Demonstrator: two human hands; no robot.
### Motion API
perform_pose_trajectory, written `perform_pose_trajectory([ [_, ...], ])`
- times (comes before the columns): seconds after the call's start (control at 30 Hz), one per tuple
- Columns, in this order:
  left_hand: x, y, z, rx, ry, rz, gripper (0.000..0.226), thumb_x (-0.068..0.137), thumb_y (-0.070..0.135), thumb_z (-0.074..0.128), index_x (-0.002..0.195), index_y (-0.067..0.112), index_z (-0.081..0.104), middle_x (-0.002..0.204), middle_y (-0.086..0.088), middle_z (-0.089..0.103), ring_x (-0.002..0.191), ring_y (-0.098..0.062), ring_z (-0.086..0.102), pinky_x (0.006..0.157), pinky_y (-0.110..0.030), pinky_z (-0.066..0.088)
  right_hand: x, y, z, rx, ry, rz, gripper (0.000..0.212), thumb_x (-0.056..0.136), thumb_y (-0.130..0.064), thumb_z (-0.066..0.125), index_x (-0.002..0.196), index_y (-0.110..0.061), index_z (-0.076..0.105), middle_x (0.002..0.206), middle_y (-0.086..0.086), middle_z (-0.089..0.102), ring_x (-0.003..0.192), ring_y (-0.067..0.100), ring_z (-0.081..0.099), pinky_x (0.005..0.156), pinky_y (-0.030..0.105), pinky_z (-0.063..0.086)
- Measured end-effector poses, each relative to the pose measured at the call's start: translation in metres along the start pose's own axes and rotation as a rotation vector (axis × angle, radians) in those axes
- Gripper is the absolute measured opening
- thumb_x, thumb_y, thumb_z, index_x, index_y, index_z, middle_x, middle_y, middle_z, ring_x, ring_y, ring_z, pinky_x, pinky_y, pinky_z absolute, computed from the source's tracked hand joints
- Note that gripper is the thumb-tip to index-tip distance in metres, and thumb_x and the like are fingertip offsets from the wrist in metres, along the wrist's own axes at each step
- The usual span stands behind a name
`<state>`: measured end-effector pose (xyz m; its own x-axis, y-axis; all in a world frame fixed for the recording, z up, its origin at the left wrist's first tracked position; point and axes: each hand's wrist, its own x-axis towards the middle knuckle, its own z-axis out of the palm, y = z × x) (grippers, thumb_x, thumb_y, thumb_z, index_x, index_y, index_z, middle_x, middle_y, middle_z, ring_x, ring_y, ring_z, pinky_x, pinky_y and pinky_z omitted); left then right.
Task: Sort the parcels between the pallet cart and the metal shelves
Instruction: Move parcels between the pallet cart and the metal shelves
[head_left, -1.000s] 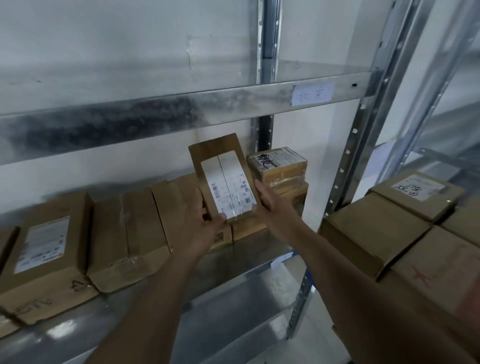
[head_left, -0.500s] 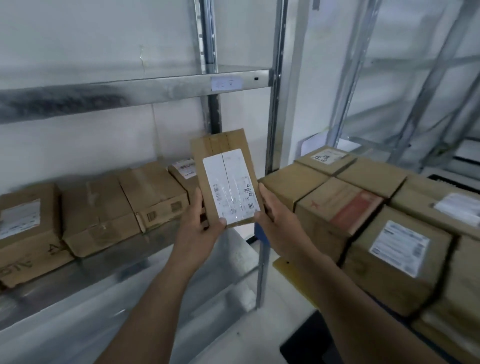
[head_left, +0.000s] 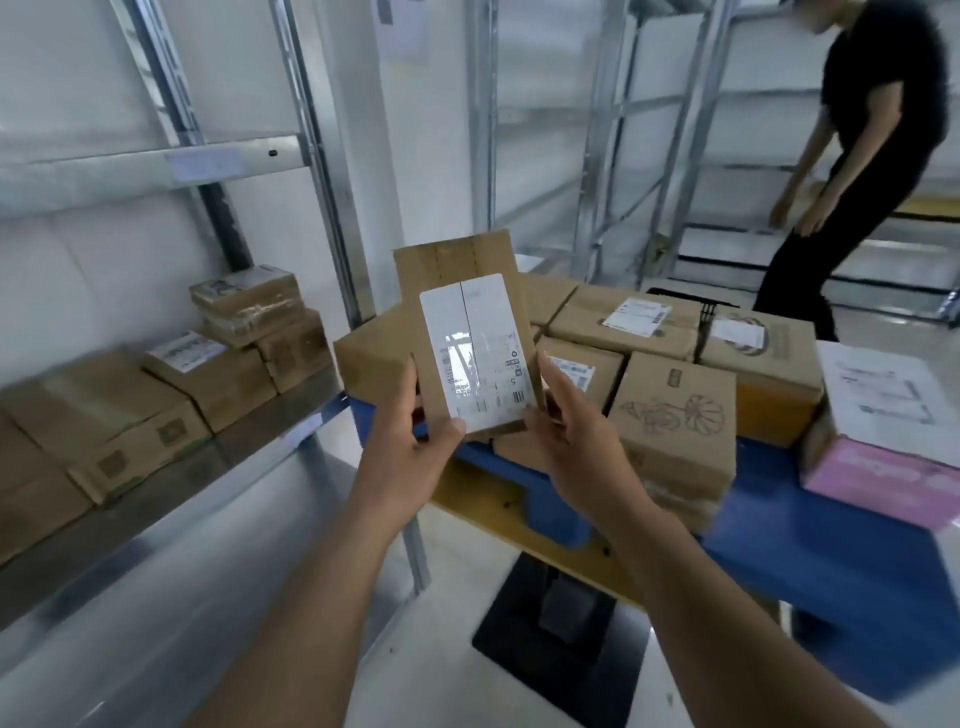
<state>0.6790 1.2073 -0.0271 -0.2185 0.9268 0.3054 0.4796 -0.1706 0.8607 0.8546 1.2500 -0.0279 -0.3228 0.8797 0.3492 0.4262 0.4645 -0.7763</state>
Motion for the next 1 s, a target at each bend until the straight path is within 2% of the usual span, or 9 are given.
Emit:
perform_pose_trajectory([
  [0.1,0.004,0.02,0.027,-0.012,-0.064,0.042,0.076,0.089,0.028,0.059,0.146,0.041,0.011,0.123,0.032,0.038,0.091,0.04,0.03,0.069,-0.004,0.032,-0.015,0.012,-0.029,-0.045,0.131,0.03,0.057,0.099,-0.028,0.045,0.149,-0.036,0.019,0.134,-0.004,0.05,0.11,0.005,0.049,0.087,0.021,0.046],
  [0.2,0.008,0.047,0.055,-0.041,-0.155,0.207,0.064,0.089,0.021,0.06,0.135,0.049,0.025,0.121,0.029,0.043,0.104,0.031,0.036,0.071,0.001,0.041,-0.033,0.019,-0.059,-0.048,0.261,0.077,0.057,0.099,-0.028,0.046,0.149,-0.035,0.021,0.13,-0.002,0.049,0.111,0.012,0.051,0.093,0.037,0.049],
  [0.33,0.01,0.075,0.096,-0.05,-0.264,0.294,0.059,0.089,0.025,0.06,0.14,0.032,0.033,0.129,0.009,0.051,0.109,0.002,0.054,0.085,-0.017,0.051,-0.063,0.029,-0.1,-0.082,0.412,0.102,0.058,0.095,-0.037,0.043,0.149,-0.034,0.024,0.13,0.0,0.05,0.111,0.013,0.053,0.091,0.041,0.051],
  [0.47,0.006,0.094,0.137,-0.075,-0.413,0.317,0.072,0.09,0.031,0.058,0.148,0.037,0.014,0.139,0.008,0.043,0.112,0.0,0.05,0.089,-0.023,0.05,-0.091,0.044,-0.13,-0.101,0.53,0.187,0.055,0.095,-0.038,0.041,0.148,-0.031,0.029,0.138,-0.004,0.047,0.118,0.011,0.051,0.096,0.04,0.05],
  [0.57,0.004,0.105,0.165,-0.04,-0.508,0.35,0.075,0.091,0.034,0.055,0.149,0.036,0.008,0.143,0.009,0.041,0.125,-0.006,0.043,0.099,-0.036,0.045,-0.107,0.059,-0.147,-0.141,0.611,0.267,0.049,0.098,-0.033,0.043,0.145,-0.035,0.031,0.139,-0.007,0.047,0.122,0.011,0.049,0.087,0.017,0.047],
  [0.67,0.002,0.106,0.188,-0.028,-0.612,0.336,0.075,0.092,0.035,0.052,0.15,0.032,0.004,0.145,0.008,0.039,0.131,-0.009,0.037,0.108,-0.042,0.036,-0.117,0.073,-0.16,-0.191,0.608,0.353,0.046,0.1,-0.031,0.04,0.145,-0.034,0.032,0.135,-0.002,0.053,0.103,0.007,0.054,0.061,0.001,0.041],
  [0.77,0.002,0.099,0.206,0.03,-0.664,0.3,0.075,0.094,0.039,0.048,0.15,0.028,-0.001,0.149,0.007,0.032,0.134,-0.006,0.028,0.105,-0.031,0.028,-0.122,0.084,-0.166,-0.219,0.578,0.422,0.045,0.1,-0.029,0.04,0.144,-0.031,0.034,0.125,0.0,0.058,0.084,0.0,0.055,0.056,0.005,0.041],
  [0.87,0.006,0.09,0.217,0.108,-0.704,0.273,0.076,0.095,0.041,0.045,0.15,0.023,-0.005,0.148,0.006,0.036,0.132,-0.012,0.036,0.105,-0.033,0.035,-0.12,0.095,-0.168,-0.243,0.53,0.45,0.042,0.1,-0.028,0.04,0.142,-0.031,0.037,0.122,-0.001,0.059,0.084,0.002,0.056,0.055,0.005,0.041],
  [1.0,0.014,0.08,0.223,0.26,-0.719,0.29,0.075,0.095,0.048,0.041,0.15,0.022,-0.005,0.135,0.004,0.051,0.101,-0.005,0.055,0.079,-0.019,0.049,-0.116,0.108,-0.167,-0.205,0.462,0.469,0.041,0.1,-0.028,0.038,0.141,-0.033,0.038,0.125,-0.008,0.058,0.089,0.002,0.059,0.058,0.013,0.048],
])
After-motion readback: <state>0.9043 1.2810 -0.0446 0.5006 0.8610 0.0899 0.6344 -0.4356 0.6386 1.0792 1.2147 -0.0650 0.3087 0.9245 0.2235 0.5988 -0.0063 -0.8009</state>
